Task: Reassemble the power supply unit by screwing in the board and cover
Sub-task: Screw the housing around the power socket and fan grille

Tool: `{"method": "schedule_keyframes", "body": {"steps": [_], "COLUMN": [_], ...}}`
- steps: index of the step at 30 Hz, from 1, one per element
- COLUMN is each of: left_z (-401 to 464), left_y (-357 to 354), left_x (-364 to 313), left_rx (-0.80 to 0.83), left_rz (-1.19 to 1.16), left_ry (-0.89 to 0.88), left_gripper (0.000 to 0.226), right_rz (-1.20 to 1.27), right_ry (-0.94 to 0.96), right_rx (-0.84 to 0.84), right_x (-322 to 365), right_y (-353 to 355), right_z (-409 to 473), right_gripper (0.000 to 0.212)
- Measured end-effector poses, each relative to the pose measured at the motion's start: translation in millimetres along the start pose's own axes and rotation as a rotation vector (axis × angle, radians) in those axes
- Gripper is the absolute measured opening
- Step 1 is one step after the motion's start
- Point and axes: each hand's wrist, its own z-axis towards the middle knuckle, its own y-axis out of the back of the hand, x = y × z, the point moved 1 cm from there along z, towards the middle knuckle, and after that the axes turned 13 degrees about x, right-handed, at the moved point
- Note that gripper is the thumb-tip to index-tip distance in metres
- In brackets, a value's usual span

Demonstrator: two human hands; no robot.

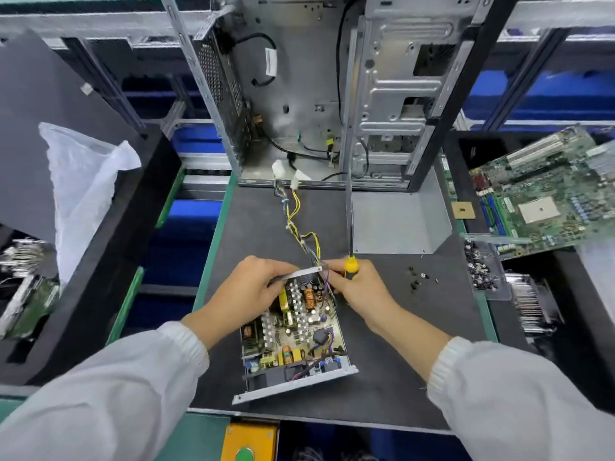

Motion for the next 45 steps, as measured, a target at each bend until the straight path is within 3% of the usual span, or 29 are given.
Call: {"method": "schedule_keyframes", "body": {"steps": [3, 9, 16, 20, 23, 26, 29, 32, 37, 42, 45], "left_z": [0.7, 1.2, 0.6, 4.7, 17.3, 32.6, 39.0, 40.3, 38.7, 37.2, 38.1], "left_y": [-0.9, -2.5, -2.1, -0.2, 7.2, 8.3, 2.7, -0.6, 2.1, 1.1, -3.3], "left_x": [-0.8, 1.7, 0.0, 5.8, 3.3, -3.5, -1.8, 0.8, -1.8, -4.0, -3.2], "left_rx": [-0.019, -0.002, 0.006, 0.042, 0.022, 0.102, 0.246, 0.217, 0.231, 0.084, 0.058], "left_rz": [-0.004, 0.009, 0.0, -0.028, -0.028, 0.235, 0.321, 0.382, 0.131, 0.265, 0.306], "left_ry": [-0.022, -0.001, -0.039, -0.034, -0.135, -0.288, -0.244, -0.225, -0.219, -0.222, -0.192], "left_gripper": [0.031, 0.034, 0.035, 0.036, 0.053, 0.057, 0.053, 0.044, 0.035, 0.023, 0.027], "right_rz": [0.104, 0.545, 0.379, 0.551, 0.429, 0.368, 0.338, 0.321, 0.308, 0.267, -0.089], "right_ry": [-0.008, -0.054, 0.014, 0.021, 0.063, 0.069, 0.057, 0.037, 0.058, 0.048, 0.136], "right_rx": [0.001, 0.131, -0.046, 0.071, 0.043, -0.039, -0.079, -0.086, -0.045, -0.089, -0.204], "right_x": [-9.9, -16.0, -15.8, -19.1, -21.0, -18.1, -16.4, -16.3, -16.5, -12.0, -3.2], "right_y": [-9.8, -1.3, -8.8, -7.1, -6.9, -9.5, -15.0, -14.6, -7.2, -10.9, 23.5], "right_z": [-1.3, -7.8, -12.4, -15.6, -16.3, -12.8, -9.4, -8.8, -14.1, -17.5, -30.5], "right_gripper": [0.025, 0.024, 0.021, 0.024, 0.026, 0.022, 0.021, 0.021, 0.018, 0.02, 0.016]}}
